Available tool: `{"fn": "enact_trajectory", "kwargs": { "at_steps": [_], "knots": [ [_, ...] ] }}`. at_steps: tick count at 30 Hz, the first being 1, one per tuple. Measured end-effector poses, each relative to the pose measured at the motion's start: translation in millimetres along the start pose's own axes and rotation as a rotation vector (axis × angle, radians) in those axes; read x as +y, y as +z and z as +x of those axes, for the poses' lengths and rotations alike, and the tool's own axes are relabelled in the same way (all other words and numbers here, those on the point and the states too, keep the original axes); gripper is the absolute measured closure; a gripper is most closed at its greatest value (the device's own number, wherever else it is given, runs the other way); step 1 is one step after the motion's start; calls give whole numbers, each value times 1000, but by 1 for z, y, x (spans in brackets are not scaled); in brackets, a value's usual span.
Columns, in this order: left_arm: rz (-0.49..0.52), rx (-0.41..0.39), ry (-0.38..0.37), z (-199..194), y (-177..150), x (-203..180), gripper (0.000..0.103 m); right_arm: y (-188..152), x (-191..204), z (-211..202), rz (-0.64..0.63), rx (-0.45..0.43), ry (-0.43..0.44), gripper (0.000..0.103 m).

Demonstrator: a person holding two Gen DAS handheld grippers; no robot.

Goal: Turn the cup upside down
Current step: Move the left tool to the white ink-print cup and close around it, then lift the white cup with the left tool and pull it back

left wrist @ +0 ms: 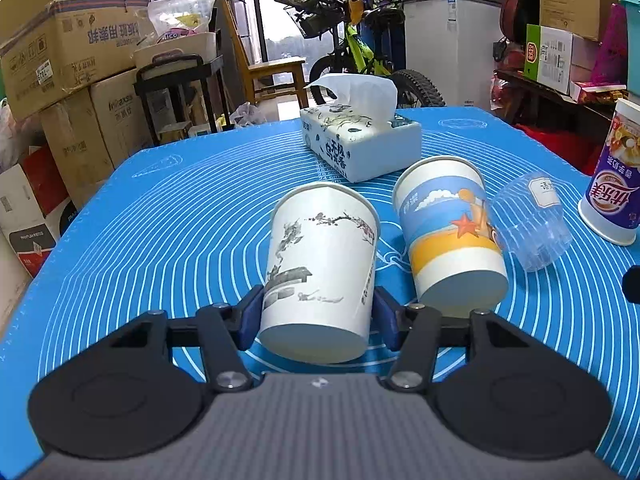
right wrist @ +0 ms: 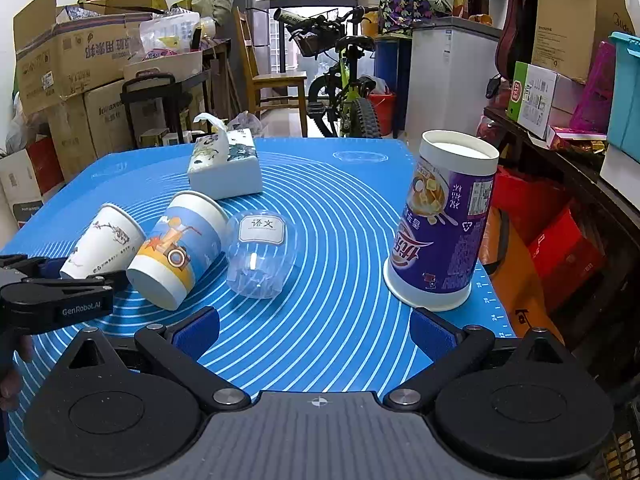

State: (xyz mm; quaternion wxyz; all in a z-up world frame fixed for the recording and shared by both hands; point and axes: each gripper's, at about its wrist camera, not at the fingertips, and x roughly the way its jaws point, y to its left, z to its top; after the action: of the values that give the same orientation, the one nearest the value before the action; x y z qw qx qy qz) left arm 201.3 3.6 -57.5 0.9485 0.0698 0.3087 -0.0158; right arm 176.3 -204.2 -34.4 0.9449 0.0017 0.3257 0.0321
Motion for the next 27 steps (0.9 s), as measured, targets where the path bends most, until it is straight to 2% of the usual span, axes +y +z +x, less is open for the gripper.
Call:
{"fn": "enact_trajectory", "kwargs": {
  "at_steps": [7, 19, 27],
  "knots": [
    [-32, 0, -4, -26, -6, 0, 47, -3, 2, -17, -10, -3, -4, 2],
    [-88, -16, -70, -108, -50, -18, 46, -32, 12, -64, -79, 46, 0, 2],
    [-111, 30, -86, -111, -68, -29, 46, -47, 10, -85, -95, 63, 0, 2]
  ]
}}
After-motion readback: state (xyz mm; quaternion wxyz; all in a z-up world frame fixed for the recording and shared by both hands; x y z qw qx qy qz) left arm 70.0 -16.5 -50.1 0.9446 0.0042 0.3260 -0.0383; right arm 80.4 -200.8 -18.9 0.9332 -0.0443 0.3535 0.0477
